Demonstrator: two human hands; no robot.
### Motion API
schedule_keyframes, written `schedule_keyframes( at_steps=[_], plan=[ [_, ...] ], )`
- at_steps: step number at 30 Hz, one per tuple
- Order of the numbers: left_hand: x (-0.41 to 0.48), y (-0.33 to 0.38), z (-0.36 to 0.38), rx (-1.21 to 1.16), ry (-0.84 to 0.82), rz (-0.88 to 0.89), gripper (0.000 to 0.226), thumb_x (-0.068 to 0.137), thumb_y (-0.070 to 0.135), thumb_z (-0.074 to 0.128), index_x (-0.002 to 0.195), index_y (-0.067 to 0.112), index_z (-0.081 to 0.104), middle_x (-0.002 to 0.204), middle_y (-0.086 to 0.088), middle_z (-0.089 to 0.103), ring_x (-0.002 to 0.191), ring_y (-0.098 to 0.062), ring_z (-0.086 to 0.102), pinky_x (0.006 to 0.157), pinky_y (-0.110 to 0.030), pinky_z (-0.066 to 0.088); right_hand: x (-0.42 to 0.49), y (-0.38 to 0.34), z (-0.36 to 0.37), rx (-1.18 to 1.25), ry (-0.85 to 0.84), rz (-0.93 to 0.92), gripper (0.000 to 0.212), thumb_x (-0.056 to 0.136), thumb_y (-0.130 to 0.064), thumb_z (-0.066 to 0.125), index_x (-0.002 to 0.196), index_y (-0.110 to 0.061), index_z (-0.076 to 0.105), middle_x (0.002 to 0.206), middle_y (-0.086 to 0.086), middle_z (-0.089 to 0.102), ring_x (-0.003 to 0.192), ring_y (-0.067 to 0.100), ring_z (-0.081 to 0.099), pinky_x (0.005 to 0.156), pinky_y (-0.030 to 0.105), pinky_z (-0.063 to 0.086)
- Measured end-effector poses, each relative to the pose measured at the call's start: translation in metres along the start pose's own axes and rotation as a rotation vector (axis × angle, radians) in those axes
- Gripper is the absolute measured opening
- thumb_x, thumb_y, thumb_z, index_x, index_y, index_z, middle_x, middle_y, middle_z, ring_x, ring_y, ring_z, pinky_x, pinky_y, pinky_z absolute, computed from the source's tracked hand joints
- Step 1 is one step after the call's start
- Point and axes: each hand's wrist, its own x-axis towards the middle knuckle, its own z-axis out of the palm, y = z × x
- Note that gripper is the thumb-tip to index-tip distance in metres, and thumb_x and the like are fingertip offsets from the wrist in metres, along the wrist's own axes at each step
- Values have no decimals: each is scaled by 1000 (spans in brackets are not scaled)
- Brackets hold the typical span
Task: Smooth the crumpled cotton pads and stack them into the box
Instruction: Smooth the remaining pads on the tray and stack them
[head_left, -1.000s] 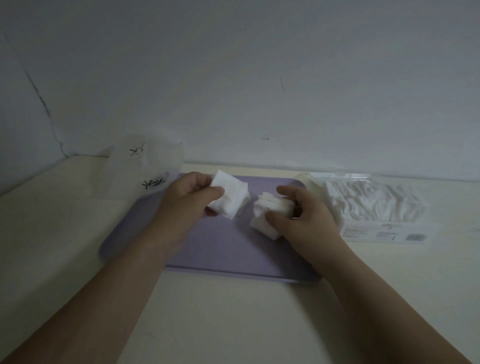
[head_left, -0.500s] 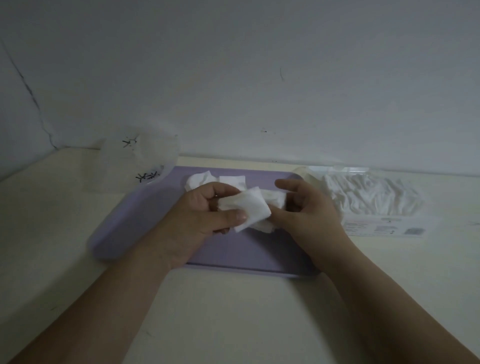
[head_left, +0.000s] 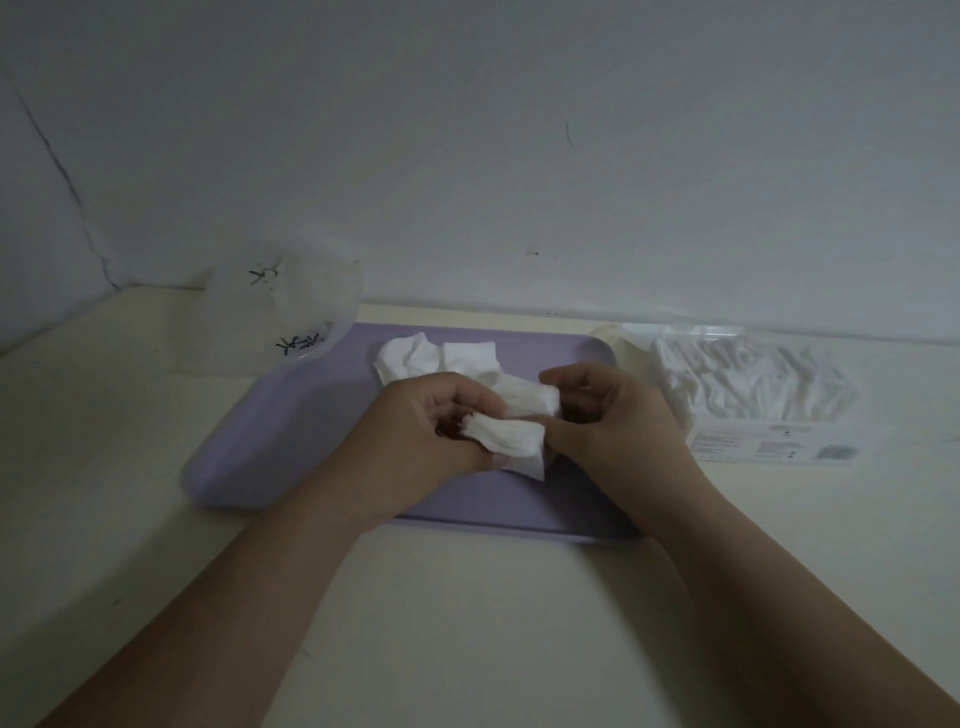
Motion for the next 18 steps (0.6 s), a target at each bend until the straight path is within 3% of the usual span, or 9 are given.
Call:
schedule_keyframes(
  at_steps=[2, 4, 6, 9, 11, 14, 16, 18],
  plan=[
    [2, -2, 1, 16, 33, 6, 38, 68, -1, 93, 97, 15, 75, 97, -7, 79, 94, -31, 74, 89, -39, 60, -1, 0, 0, 25, -22, -16, 36, 85, -15, 82, 119, -23, 71, 99, -10, 81, 92, 2, 76, 85, 23, 59],
    [3, -4, 2, 14, 55, 14, 36, 67, -4, 92, 94, 12, 73, 94, -10, 78, 84, -24, 74, 84, -34, 61, 0, 1, -1, 51, -59, -27, 39, 89, -8, 77, 125, -21, 69, 104, -4, 81, 99, 12, 76, 91, 32, 60],
    [2, -4, 2, 8, 75, 18, 34, 68, -6, 90, 93, 9, 72, 91, -13, 78, 78, -15, 70, 77, -26, 58, 1, 1, -3, 184, -165, 15, 57, 85, -1, 77, 136, -21, 62, 115, 5, 76, 108, 20, 74, 92, 33, 60],
    [2, -6, 3, 43, 94, 26, 32, 69, -6, 87, 92, 10, 72, 88, -11, 77, 76, -15, 68, 72, -27, 56, -1, 1, -4, 101, -275, 4, 90, 70, -18, 94, 148, -31, 51, 129, -3, 69, 116, 12, 70, 99, 33, 57],
    [3, -7, 2, 70, 75, 30, 33, 71, -2, 88, 95, 14, 72, 86, -9, 76, 74, -14, 67, 72, -29, 56, -5, -1, 1, -77, -209, -52, 93, 68, -30, 97, 147, -33, 50, 126, -12, 69, 113, 6, 70, 103, 34, 56],
    [3, -3, -1, 104, 86, 8, 37, 77, 6, 85, 104, 28, 71, 100, 1, 72, 73, -9, 64, 68, -19, 52, -6, -4, 2, -164, -155, -120, 81, 79, -20, 89, 148, -31, 49, 121, -19, 66, 108, -2, 68, 102, 23, 54],
    [5, -1, -2, 68, 119, -27, 33, 85, 13, 79, 108, 35, 70, 106, 6, 69, 74, -7, 63, 65, -17, 49, -7, -7, 1, -200, -163, -128, 79, 83, -15, 84, 151, -29, 47, 123, -22, 63, 109, -10, 64, 97, 8, 48],
    [6, -1, 3, 58, 156, -70, 25, 90, 36, 75, 114, 38, 68, 105, 12, 67, 79, -8, 65, 72, -22, 51, -8, -8, 2, -243, -165, -133, 81, 84, -16, 82, 153, -31, 44, 131, -17, 60, 109, -12, 60, 92, -2, 40]
  ],
)
